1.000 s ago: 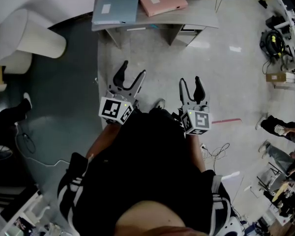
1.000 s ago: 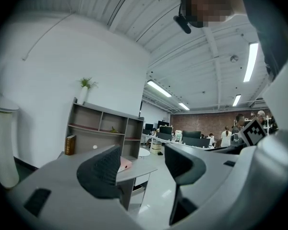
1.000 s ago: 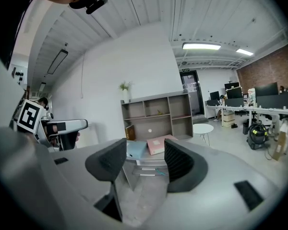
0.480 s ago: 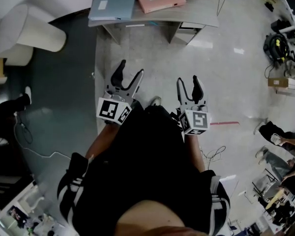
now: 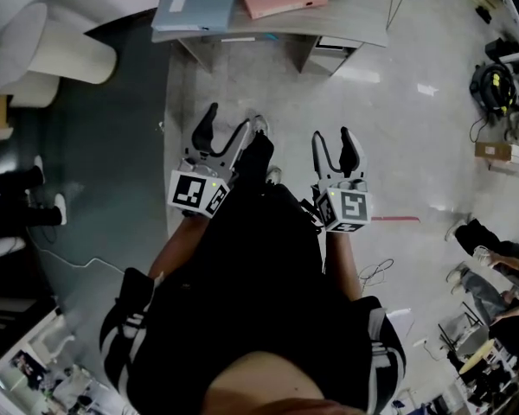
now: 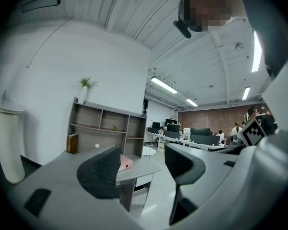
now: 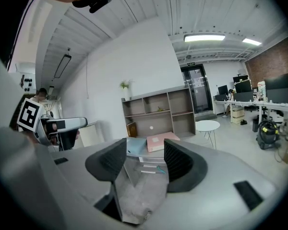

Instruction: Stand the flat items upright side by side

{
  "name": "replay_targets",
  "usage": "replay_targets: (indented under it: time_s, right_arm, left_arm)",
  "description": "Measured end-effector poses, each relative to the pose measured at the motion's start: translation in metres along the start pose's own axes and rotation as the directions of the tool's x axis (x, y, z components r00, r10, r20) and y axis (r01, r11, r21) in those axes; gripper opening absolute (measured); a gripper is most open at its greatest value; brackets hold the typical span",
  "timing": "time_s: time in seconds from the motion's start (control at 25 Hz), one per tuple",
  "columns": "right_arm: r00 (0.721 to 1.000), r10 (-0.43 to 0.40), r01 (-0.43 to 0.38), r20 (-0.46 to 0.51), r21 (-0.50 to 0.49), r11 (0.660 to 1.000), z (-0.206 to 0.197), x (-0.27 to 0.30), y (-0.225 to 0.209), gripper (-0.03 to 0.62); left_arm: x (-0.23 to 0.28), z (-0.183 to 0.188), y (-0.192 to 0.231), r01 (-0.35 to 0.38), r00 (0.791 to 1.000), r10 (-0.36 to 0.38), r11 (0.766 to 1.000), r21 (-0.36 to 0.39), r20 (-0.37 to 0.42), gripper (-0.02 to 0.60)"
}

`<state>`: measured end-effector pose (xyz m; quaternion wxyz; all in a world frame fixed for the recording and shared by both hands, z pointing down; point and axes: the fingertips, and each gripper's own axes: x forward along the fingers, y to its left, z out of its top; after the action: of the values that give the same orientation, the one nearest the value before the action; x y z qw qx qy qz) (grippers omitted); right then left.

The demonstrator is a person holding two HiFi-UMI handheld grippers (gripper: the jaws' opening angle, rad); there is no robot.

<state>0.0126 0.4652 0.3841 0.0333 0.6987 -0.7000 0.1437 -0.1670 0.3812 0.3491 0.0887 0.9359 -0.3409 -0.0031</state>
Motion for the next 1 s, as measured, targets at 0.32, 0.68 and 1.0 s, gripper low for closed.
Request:
replay_targets:
  time_s: [0.32, 0.68, 1.0]
  right_arm:
    - [1.0, -0.001, 0.001, -0.024, 0.004, 1.0, 0.005, 0.055, -0.031, 0.256]
    - [0.998, 0.02, -0.022, -0.063, -0.03, 0.999, 0.031, 0.164, -0.057, 0.256]
    - [0.992, 0.014, -0.021, -0.127, -0.052, 0.998, 0.048, 0.266, -0.071, 0.256]
  left_arm:
    - [0.062, -0.009, 0.024, -0.007, 1.0, 0.007, 1.0, -0.021, -0.005, 0.281]
    - [0.153, -0.001, 0.088, -0.027, 1.0, 0.026, 0.999, -0.043, -0.015, 0.281]
    - [0.221, 0.001, 0.159, -0.051, 0.998, 0.05, 0.997, -0.062, -0.024, 0.281]
